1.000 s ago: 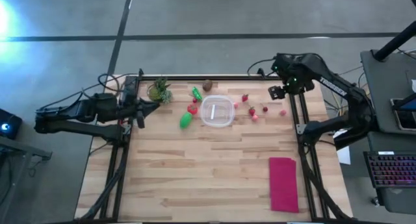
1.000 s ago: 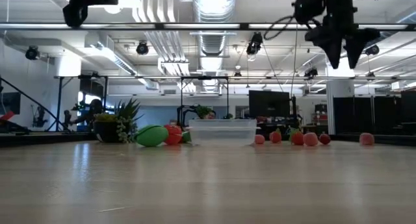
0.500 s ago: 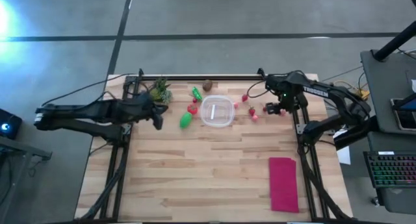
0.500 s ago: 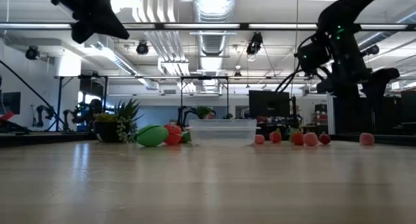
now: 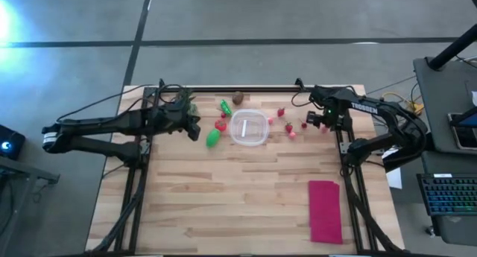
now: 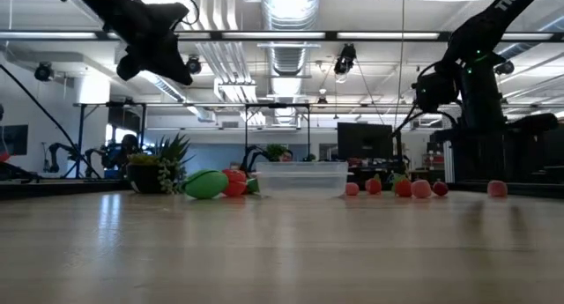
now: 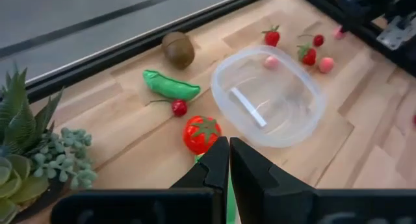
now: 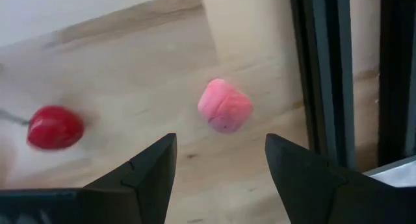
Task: Pick and placing Produce into tupperware
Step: Put the right peach into the transparent bin
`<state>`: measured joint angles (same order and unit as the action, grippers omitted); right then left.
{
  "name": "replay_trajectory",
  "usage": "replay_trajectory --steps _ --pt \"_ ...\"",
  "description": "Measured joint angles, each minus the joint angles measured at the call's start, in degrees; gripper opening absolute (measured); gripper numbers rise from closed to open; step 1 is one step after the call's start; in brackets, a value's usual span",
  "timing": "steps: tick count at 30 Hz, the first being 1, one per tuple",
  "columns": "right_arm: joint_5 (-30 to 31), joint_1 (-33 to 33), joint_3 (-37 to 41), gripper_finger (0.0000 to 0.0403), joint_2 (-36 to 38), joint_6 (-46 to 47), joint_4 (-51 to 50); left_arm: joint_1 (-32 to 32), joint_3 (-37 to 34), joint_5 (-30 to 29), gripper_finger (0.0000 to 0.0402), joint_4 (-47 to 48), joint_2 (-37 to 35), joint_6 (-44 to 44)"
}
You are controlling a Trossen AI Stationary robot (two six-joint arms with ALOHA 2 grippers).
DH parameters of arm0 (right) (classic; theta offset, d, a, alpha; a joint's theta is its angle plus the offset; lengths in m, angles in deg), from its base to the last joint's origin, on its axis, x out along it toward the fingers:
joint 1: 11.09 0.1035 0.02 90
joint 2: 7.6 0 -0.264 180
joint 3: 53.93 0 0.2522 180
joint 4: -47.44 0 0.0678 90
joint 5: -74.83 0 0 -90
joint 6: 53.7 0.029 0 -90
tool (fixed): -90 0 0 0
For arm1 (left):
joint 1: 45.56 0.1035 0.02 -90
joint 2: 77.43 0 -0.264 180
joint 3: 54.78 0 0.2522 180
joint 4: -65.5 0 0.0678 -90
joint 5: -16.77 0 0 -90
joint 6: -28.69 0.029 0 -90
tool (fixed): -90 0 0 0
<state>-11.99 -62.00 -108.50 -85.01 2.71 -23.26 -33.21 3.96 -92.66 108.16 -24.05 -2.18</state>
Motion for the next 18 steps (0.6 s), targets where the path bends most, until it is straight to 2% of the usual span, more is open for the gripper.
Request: replay_trajectory --steps 3,9,15,18 --pt "0.0 -1.37 1.93 0.0228 -0.02 3.08 2.01 1.39 0.0 2.32 0.0 0.03 0.38 0.16" --pt "1.72 -2.14 4.03 0.0221 -0.02 7.99 5.28 1.58 0.0 2.55 0.0 -0.54 0.53 0.3" --pt "5.57 -2.27 3.8 0.0206 -0.02 9.47 7.16 1.58 -0.04 2.85 0.0 -0.5 0.53 0.34" --pt "5.57 -2.41 4.12 0.0192 -0.02 9.54 7.33 1.58 -0.07 3.11 0.0 -0.49 0.53 1.68"
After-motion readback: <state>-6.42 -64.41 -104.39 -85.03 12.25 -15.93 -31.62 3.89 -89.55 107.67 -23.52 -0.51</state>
